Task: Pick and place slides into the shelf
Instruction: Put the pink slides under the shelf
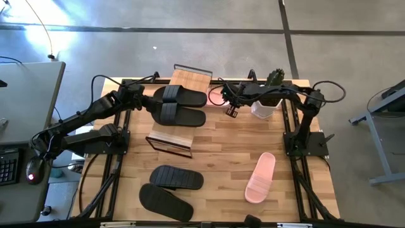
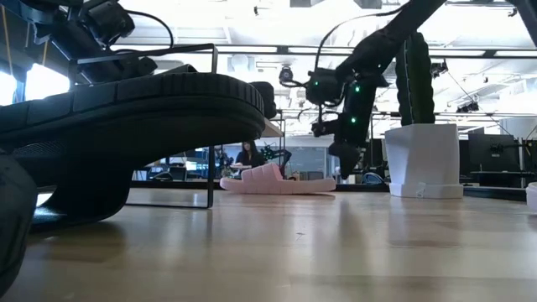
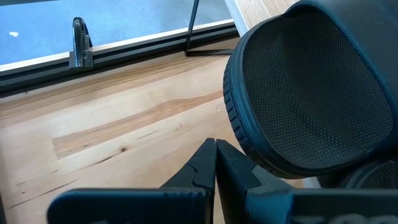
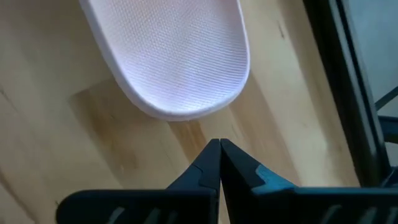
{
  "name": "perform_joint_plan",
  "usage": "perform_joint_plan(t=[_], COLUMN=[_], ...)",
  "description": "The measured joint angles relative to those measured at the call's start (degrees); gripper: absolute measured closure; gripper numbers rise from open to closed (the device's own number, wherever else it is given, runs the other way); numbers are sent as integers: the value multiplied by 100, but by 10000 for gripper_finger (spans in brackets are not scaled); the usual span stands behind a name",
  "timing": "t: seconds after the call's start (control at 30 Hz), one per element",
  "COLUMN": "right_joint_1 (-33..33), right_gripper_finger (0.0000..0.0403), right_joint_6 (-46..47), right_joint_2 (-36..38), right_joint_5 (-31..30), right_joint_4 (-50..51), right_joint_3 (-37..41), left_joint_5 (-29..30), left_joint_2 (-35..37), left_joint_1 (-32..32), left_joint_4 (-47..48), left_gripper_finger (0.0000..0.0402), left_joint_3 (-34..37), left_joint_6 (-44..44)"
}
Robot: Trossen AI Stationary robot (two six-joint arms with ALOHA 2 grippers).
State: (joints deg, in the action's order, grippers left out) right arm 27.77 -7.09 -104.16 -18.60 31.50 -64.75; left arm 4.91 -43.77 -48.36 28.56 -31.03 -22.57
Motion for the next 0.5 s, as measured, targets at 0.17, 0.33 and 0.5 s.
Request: perform_joint_plan(t=[0.17,0.33,0.5], right_joint_1=[0,-7,-13], right_gripper_finger=[403,403,403], right_joint_6=[63,33,66], right_joint_2=[-13,-15,-69], right_joint_5=[175,566,814], right_joint_4=[-352,-706,-881], right_joint_3=[0,0,0], left_joint_5=[-1,-18,-24], left_joint_2=[1,2,1], left_joint_1=[0,0,0], left_joint_4=[3,9,9], left_gripper_finger=[401,401,401], left_joint_3=[0,0,0], left_joint_6=[0,-2,-2])
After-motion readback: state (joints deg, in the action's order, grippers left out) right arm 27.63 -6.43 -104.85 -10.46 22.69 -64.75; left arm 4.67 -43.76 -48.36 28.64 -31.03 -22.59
